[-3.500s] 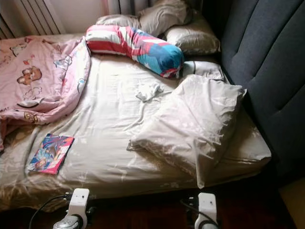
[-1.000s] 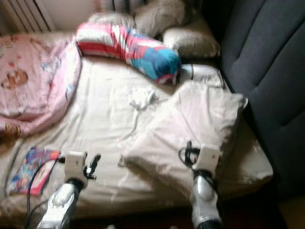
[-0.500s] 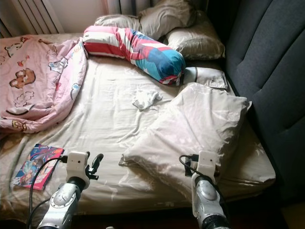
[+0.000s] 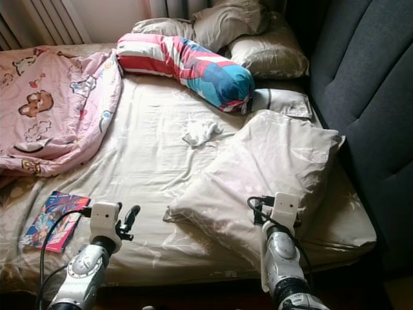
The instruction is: Clean up the room
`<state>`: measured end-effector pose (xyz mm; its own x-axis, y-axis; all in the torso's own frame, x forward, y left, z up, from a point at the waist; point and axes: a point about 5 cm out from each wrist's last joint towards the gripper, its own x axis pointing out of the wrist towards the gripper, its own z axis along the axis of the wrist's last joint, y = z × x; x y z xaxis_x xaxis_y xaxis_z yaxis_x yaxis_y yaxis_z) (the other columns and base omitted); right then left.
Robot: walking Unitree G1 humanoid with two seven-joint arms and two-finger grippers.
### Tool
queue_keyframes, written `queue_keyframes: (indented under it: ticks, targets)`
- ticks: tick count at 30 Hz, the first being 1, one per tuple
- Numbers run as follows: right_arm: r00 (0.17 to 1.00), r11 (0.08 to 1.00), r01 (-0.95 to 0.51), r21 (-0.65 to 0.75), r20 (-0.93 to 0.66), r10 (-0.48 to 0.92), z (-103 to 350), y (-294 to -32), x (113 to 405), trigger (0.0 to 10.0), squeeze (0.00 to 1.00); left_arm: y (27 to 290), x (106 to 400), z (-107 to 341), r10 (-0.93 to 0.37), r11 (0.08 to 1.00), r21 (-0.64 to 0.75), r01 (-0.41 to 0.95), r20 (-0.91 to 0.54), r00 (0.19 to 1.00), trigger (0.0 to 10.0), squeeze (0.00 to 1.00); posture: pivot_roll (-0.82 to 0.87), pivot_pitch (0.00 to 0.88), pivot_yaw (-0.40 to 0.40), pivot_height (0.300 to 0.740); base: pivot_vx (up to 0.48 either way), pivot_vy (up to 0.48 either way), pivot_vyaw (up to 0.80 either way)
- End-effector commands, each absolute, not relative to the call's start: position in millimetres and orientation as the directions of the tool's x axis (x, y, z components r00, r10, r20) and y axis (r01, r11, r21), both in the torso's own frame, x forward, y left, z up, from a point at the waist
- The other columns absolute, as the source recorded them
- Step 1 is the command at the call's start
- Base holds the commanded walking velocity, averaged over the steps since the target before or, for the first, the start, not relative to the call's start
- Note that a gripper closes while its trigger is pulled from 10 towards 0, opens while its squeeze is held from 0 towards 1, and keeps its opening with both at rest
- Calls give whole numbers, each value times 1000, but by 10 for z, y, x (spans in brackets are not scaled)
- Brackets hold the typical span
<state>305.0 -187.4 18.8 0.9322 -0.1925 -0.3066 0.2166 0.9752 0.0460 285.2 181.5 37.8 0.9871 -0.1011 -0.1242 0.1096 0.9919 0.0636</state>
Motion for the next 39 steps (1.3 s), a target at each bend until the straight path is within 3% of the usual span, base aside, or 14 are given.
queue_keyframes:
  ticks: [1,6,15,20,39]
  targets:
    - [922,973,225,44,-333,-198,95,-1883,2963,10000,0,1798,2828,337,-113,991,59,123,-147,983,10000,0,-26,193,31,720,0,0,0]
    - [921,974,224,38,-336,-199,59,-1886,2922,10000,0,1800,2830,335,-114,991,59,124,-149,982,10000,0,-24,194,31,696,0,0,0]
    - [907,977,212,26,-378,-187,15,-1860,2912,10000,0,1813,2831,332,-111,991,63,122,-155,982,10000,0,-21,193,30,696,0,0,0]
    - [916,979,201,31,-359,-177,36,-1844,2926,10000,0,1815,2829,330,-114,990,64,125,-158,981,10000,0,-18,194,31,662,0,0,0]
    - [898,982,182,44,-414,-148,43,-1787,2994,10000,0,1786,2859,362,-131,989,50,140,-151,980,10000,0,-7,191,38,662,0,0,0]
